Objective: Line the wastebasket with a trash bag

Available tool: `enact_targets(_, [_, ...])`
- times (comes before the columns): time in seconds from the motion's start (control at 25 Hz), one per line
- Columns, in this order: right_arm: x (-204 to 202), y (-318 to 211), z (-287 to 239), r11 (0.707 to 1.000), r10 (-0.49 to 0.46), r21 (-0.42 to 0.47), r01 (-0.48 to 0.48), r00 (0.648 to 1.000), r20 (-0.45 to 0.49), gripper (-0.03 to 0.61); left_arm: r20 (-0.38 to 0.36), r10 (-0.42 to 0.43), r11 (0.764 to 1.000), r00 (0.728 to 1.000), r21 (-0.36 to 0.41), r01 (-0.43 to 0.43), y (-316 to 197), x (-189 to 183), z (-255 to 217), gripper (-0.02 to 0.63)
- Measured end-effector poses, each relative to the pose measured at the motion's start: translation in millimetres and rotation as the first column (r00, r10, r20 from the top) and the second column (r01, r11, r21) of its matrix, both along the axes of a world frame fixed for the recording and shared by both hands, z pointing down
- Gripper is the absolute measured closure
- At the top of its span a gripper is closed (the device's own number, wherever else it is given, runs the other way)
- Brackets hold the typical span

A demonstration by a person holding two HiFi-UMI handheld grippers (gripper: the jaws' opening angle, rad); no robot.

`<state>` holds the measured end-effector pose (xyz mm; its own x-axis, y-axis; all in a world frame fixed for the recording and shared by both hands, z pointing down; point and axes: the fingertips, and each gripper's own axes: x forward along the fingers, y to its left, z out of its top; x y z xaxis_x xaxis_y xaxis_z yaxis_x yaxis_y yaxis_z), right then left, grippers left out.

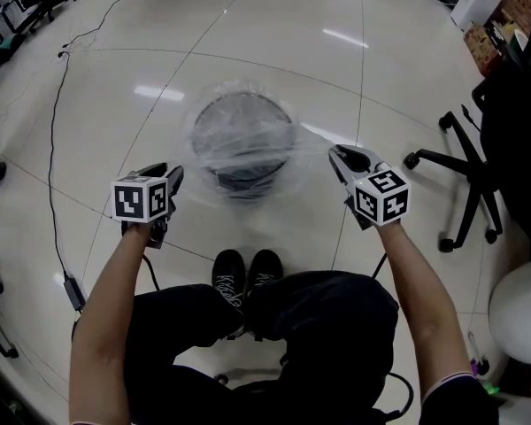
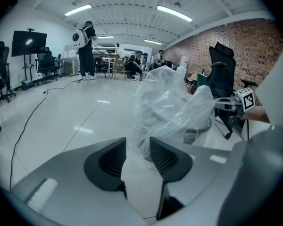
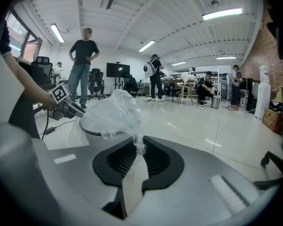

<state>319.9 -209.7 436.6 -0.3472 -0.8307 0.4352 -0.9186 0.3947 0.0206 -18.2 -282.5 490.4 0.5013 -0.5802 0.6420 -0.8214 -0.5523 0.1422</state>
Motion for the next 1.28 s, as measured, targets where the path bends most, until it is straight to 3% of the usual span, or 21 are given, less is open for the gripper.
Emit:
enact_targets(0.08, [0, -4, -3, 1.0, -0.001, 0.001, 0.001, 1.0, 0.01, 0.573, -0.005, 0.001, 1.0, 1.0, 0.007, -0.001, -1, 0, -2, 0.449])
enact_targets(0.2, [-1, -7, -4, 1.0, -0.003, -0.008, 0.003, 1.0, 0.031, 0.576, -0.007, 0.007, 1.0, 1.0, 0.028, -0.007, -3, 0, -6, 0.463])
enact_targets(0.32, [-1, -8, 1, 1.0, -0.006, -0.027, 0.007, 1.0, 0.028, 0.577, -0.003, 0.022, 0.997, 1.0, 0.073, -0.021, -4, 3, -12, 0.594])
enact_targets(0.36, [0, -9, 3, 0.999, -0.004, -0.034, 0.005, 1.0, 0.025, 0.577, -0.003, 0.026, 0.996, 1.0, 0.083, -0.025, -4, 5, -13, 0.601])
enact_targets(0.68, [7, -33, 24, 0.997, 0.029, -0.072, -0.028, 0.999, 0.015, 0.577, -0.043, 0.006, 0.99, 0.999, 0.138, 0.0, -17, 8, -15, 0.601])
enact_targets(0.96, [7, -71, 37, 0.997, 0.03, -0.07, -0.027, 0.999, 0.041, 0.577, -0.121, -0.034, 0.983, 0.992, 0.177, 0.055, -47, 14, -13, 0.601])
enact_targets(1.28, [6, -115, 37, 0.997, 0.026, -0.071, -0.02, 0.996, 0.081, 0.577, -0.142, -0.038, 0.98, 0.989, 0.189, 0.065, -83, 26, -16, 0.601])
